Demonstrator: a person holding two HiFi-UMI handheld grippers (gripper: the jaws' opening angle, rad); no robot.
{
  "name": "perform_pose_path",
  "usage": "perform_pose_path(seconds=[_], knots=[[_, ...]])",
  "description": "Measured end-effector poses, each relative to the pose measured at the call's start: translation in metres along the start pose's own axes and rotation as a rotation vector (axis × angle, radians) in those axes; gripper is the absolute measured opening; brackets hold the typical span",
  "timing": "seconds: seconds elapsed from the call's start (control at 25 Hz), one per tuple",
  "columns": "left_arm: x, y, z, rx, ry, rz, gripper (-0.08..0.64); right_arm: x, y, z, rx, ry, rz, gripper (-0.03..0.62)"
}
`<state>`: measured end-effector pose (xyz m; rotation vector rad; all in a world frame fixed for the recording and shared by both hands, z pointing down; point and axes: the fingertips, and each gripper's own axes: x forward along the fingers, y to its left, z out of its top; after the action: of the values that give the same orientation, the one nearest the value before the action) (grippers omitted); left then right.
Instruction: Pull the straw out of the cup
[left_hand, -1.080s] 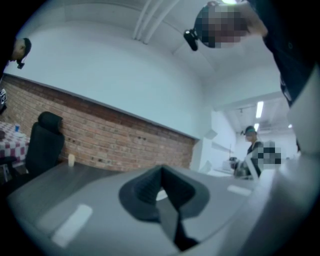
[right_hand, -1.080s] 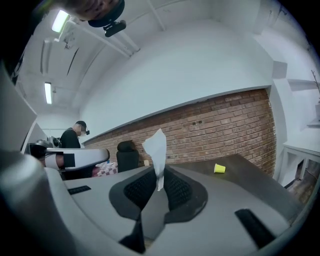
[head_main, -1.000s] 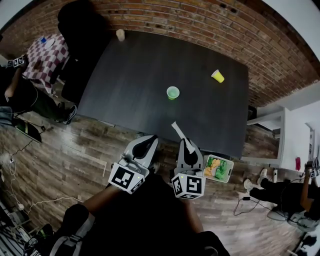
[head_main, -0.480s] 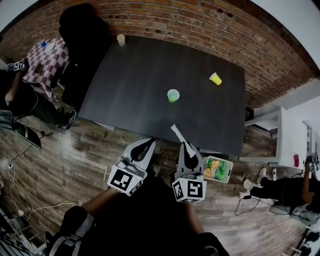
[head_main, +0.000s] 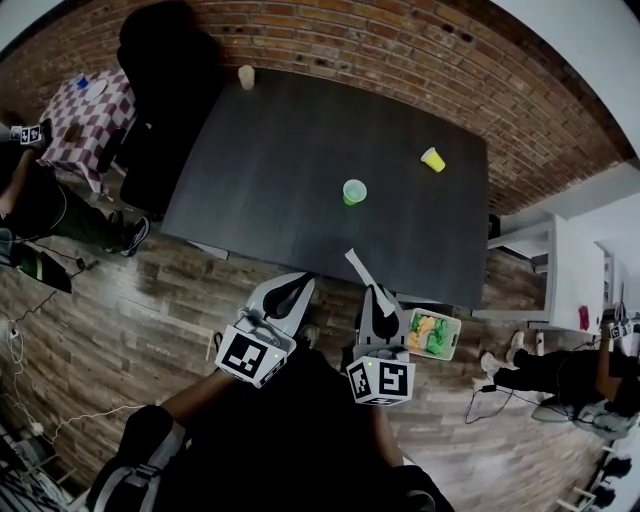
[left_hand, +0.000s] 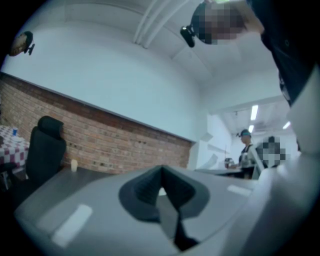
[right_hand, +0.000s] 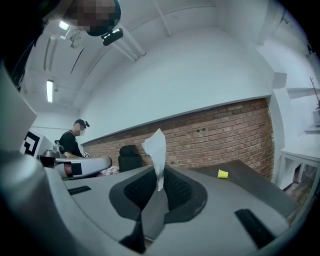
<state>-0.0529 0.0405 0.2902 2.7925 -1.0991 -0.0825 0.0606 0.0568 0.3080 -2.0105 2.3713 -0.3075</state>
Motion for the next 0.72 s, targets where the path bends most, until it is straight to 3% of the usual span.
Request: perform_pose_path(seconds=[0.72], knots=[[-0.009,0.001,0.005,-0.003,-0.003,-0.032,0.003,0.001,0.019,0.008,-0.037,-0.011,0.028,0.039]])
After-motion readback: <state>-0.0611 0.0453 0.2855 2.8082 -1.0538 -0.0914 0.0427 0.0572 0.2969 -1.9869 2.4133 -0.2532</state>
